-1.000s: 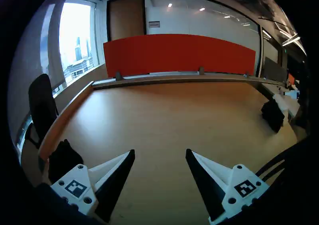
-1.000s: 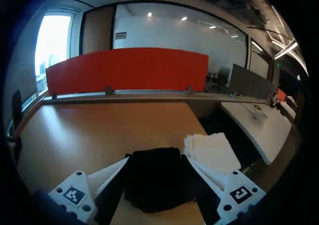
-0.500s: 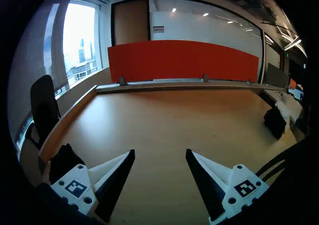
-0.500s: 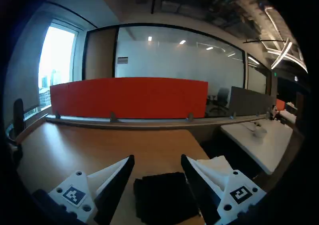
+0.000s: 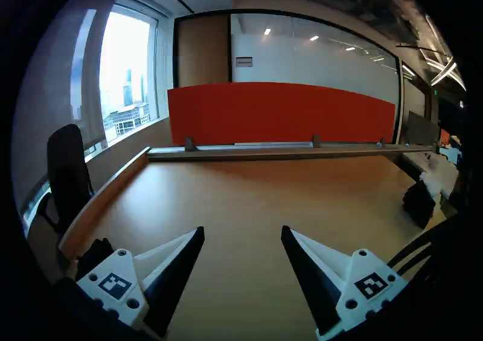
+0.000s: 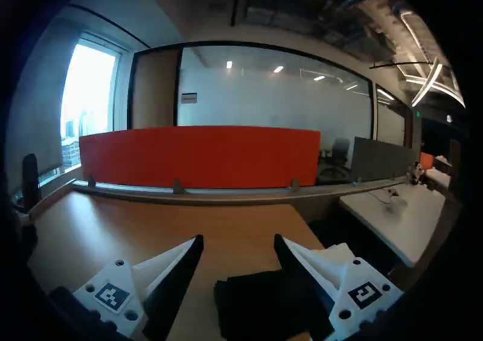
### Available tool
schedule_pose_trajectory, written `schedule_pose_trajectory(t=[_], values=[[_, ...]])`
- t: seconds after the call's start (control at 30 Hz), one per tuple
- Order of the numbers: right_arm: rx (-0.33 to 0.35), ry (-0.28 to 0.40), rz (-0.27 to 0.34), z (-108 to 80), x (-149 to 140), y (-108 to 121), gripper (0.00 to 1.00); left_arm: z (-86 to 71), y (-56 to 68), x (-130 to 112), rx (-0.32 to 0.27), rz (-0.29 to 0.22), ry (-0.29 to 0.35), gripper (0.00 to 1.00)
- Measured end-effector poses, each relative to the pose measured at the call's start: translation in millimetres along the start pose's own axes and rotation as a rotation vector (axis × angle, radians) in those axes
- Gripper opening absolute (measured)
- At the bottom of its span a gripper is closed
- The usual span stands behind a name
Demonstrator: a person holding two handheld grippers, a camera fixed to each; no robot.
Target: Fold towel
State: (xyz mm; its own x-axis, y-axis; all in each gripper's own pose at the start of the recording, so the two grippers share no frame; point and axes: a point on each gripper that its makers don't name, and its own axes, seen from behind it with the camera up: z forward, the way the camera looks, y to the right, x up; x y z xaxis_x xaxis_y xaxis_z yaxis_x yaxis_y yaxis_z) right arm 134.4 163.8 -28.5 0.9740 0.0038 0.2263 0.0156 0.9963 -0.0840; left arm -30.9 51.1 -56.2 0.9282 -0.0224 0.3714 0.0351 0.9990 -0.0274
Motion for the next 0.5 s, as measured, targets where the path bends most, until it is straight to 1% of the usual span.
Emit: schedule_pose_trajectory(t=[0.17, 0.3, 0.5], values=[[0.002, 0.013, 0.008, 2.9, 7.0, -9.4, 0.9, 10.3, -3.0, 22.1, -0.007, 0.01, 0.046, 0.94], [0.02, 0.024, 0.015, 3.6, 13.4, -24.5, 0.9, 17.1, -5.0, 38.6, -0.011, 0.013, 0.084, 0.94], [0.037, 0.045, 0.009, 5.0, 24.7, -47.8, 0.9, 25.8, -10.2, 59.4, -0.01, 0.005, 0.131, 0.94]])
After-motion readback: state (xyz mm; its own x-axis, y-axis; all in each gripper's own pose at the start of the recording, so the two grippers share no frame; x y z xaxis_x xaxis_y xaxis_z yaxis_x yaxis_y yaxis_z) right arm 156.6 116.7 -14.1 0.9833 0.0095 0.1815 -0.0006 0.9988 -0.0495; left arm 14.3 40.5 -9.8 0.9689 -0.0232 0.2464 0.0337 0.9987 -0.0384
